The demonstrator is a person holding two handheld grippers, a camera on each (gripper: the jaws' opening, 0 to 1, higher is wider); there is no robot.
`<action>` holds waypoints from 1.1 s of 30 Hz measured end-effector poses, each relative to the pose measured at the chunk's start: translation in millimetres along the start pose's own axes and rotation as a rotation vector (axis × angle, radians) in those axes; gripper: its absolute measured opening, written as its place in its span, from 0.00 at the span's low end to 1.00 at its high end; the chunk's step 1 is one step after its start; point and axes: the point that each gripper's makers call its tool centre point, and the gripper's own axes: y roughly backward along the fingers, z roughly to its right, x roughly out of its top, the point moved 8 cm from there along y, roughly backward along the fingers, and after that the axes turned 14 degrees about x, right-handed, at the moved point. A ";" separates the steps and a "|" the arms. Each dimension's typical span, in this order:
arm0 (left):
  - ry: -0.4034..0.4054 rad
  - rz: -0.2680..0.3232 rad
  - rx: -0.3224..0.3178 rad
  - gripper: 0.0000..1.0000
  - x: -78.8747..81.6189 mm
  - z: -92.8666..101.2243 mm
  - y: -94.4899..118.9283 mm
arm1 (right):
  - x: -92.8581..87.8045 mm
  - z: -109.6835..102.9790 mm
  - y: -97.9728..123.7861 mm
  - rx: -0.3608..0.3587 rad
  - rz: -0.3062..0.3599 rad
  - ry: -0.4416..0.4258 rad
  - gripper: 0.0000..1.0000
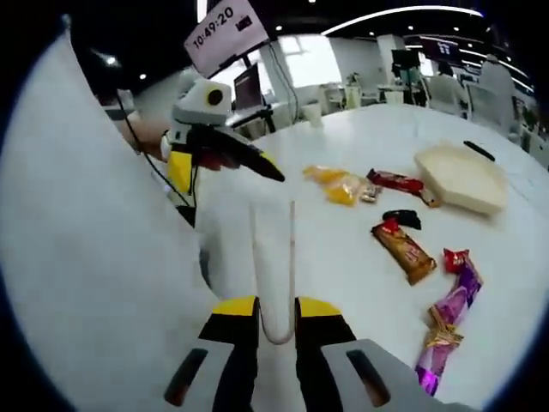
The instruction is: Place the target food into the container with the food tongs after gripping and lifting it, then release it inside without dropping or visibly crushing the food.
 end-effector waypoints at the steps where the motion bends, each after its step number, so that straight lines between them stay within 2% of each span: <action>1: -0.013 0.014 -0.021 0.83 3.6 1.2 0.8 | -0.3 -4.5 1.8 0.006 0.011 -0.003 0.14; 4: -0.022 0.022 -0.058 0.82 6.0 6.4 0.3 | -0.9 -10.1 2.4 0.014 0.017 0.000 0.14; 5: -0.028 0.028 -0.077 0.77 6.7 8.9 0.3 | -1.1 -11.3 2.6 0.015 0.017 0.000 0.14; 6: -0.027 0.018 -0.122 0.70 5.8 13.3 1.1 | -0.4 -13.0 2.6 0.018 0.020 -0.002 0.14; 7: -0.039 0.023 -0.126 0.67 5.1 13.2 0.4 | 0.1 -14.3 2.9 0.020 0.027 -0.001 0.14; 12: -0.071 0.010 -0.132 0.75 1.1 13.6 -1.5 | 5.2 -17.5 6.2 0.030 0.064 -0.010 0.14; 17: -0.084 0.003 -0.137 0.76 -0.4 12.7 0.4 | 13.9 -24.2 6.0 0.061 0.078 0.006 0.14; 21: -0.039 0.028 -0.193 0.62 4.4 17.9 3.9 | 16.6 -25.7 1.2 0.090 0.106 -0.001 0.14; 24: -0.037 0.032 -0.197 0.64 4.9 19.0 3.0 | 20.0 -30.8 -1.9 0.116 0.111 0.005 0.14; 27: -0.057 0.004 -0.203 0.64 0.0 22.8 0.2 | 23.8 -35.2 -3.2 0.141 0.110 0.009 0.14; 32: -0.071 -0.030 -0.263 0.55 -4.4 32.2 -0.3 | 27.8 -34.6 -3.0 0.154 0.097 0.011 0.14; 33: -0.075 -0.030 -0.260 0.56 -3.8 31.6 -0.9 | 27.4 -31.9 -0.7 0.160 0.093 0.008 0.14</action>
